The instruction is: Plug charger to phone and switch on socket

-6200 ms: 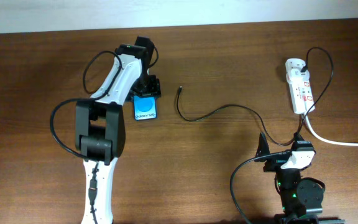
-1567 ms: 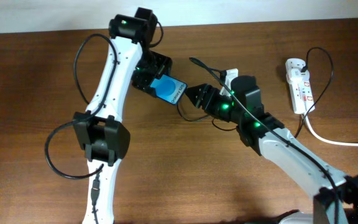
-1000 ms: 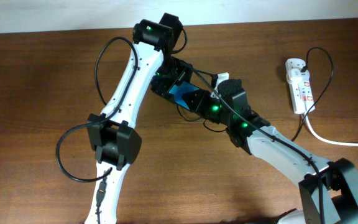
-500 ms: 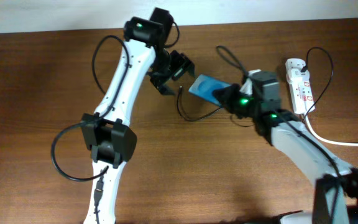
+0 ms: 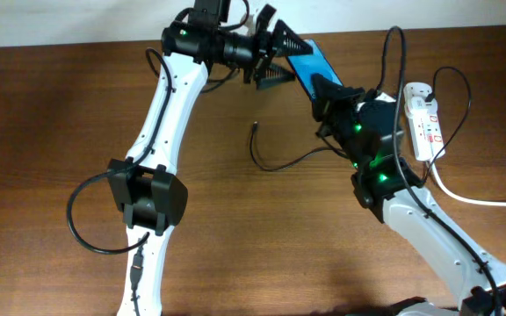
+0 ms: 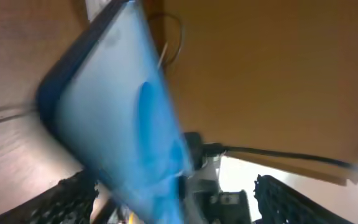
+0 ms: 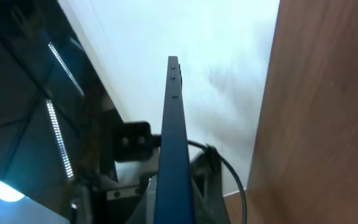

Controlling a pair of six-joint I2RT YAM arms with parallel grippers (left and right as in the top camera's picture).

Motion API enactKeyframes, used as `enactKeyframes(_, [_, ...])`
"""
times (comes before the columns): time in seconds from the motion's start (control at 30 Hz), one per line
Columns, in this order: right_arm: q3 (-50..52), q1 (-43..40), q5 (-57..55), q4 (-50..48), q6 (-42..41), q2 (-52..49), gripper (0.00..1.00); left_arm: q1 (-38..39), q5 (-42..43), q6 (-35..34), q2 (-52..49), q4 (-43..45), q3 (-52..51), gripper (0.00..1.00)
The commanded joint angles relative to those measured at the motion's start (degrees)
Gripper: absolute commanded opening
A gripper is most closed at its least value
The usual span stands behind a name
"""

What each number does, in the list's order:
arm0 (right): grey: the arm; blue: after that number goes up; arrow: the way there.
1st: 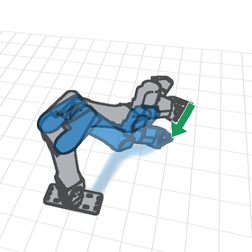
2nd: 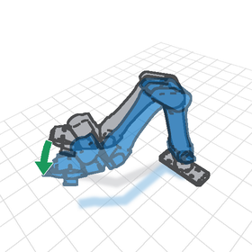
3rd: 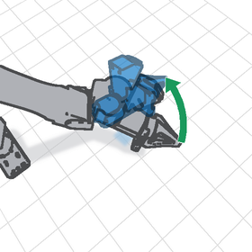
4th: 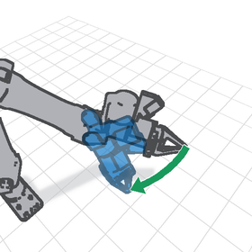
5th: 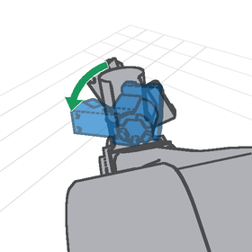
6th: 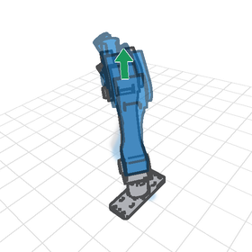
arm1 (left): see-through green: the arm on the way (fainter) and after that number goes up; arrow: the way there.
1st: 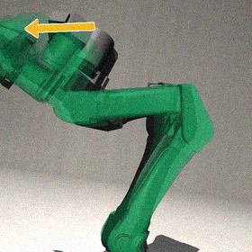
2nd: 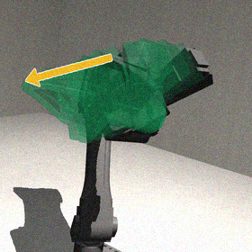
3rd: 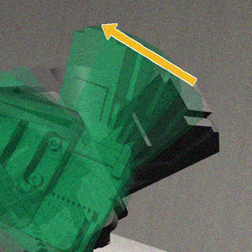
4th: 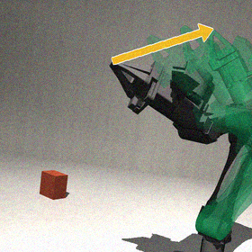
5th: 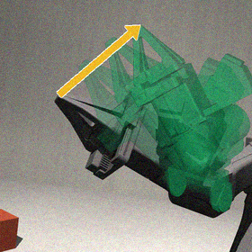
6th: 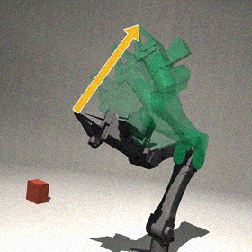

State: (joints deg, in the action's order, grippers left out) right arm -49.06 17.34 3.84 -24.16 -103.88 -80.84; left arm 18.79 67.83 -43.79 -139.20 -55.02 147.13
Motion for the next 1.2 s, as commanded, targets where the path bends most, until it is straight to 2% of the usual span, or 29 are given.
enactKeyframes(0.0, [-0.85, 2.97, -4.66, -4.50, -3.78, -2.19, 0.04, -0.07, 2.03, -8.79, 0.37, 5.46, 0.83, 0.83])
enactKeyframes(0.1, [-0.87, 3.06, -4.72, -6.51, -3.76, -3.56, 0.04, -0.04, -0.46, -13.66, 0.37, 10.67, 0.83, 0.69])
enactKeyframes(0.27, [-0.87, 3.76, -4.72, -6.25, -3.54, -4.44, 0.04, -0.04, -4.26, -13.64, 0.37, 10.86, 0.83, 0.46])
enactKeyframes(0.37, [-0.87, 3.82, -4.50, -6.23, -2.64, -4.94, 0.04, -0.04, -4.74, -13.64, 0.37, 10.86, 0.83, 0.38])
enactKeyframes(0.53, [-0.87, 4.83, -4.24, -4.79, -2.43, -5.05, 0.04, -0.04, -6.23, -13.62, 0.35, 10.82, 0.83, 0.33])
enactKeyframes(0.7, [-0.87, 5.53, -3.89, -4.76, 0.11, -5.05, 0.04, -0.04, -6.21, -13.60, 0.35, 10.38, 0.83, 0.00])
enactKeyframes(0.8, [-0.87, 5.53, -3.91, -4.81, 0.09, -5.05, 0.05, -0.07, -6.21, -13.53, 0.35, 10.40, 0.83, 0.00])
enactKeyframes(0.83, [-0.87, 5.53, -3.93, -4.79, 0.11, -5.05, 0.11, -0.07, -6.29, -13.03, 0.35, 10.40, 0.83, 0.00])
enactKeyframes(0.87, [-0.87, 5.53, -3.93, -4.79, 0.11, -5.05, 0.24, -0.13, -6.40, -12.02, 0.35, 10.40, 0.83, 0.00])
enactKeyframes(0.9, [-0.87, 5.53, -4.13, -4.79, 0.11, -5.05, 0.38, -0.35, -6.43, -11.34, 0.35, 10.40, 0.83, 0.00])
enactKeyframes(0.93, [-0.87, 5.53, -4.15, -4.70, 0.11, -5.05, 0.62, -0.59, -6.43, -10.03, 0.35, 10.43, 0.83, 0.00])
enactKeyframes(0.97, [-0.87, 5.51, -4.15, -4.02, 0.11, -5.05, 0.72, -1.07, -6.40, -9.03, 0.35, 10.40, 0.83, 0.00])
enactKeyframes(1.03, [-0.87, 5.51, -4.55, 0.33, 0.37, -5.05, 0.80, -2.58, -6.34, -7.43, 0.35, 10.36, 0.83, 0.00])
enactKeyframes(1.07, [-0.87, 5.42, -4.57, 4.96, 3.78, -5.05, 0.86, -4.09, -6.21, -5.33, 0.35, 8.87, 0.83, 0.00])
enactKeyframes(1.1, [-0.87, 5.42, -4.57, 10.08, 9.92, -5.05, 0.96, -5.95, -6.38, -1.73, 0.35, 5.81, 0.83, 0.00])
enactKeyframes(1.17, [-0.87, 5.42, -6.08, 16.85, 24.22, -5.05, 0.98, -9.66, -8.50, 4.98, 0.35, -0.92, 0.83, 0.00])
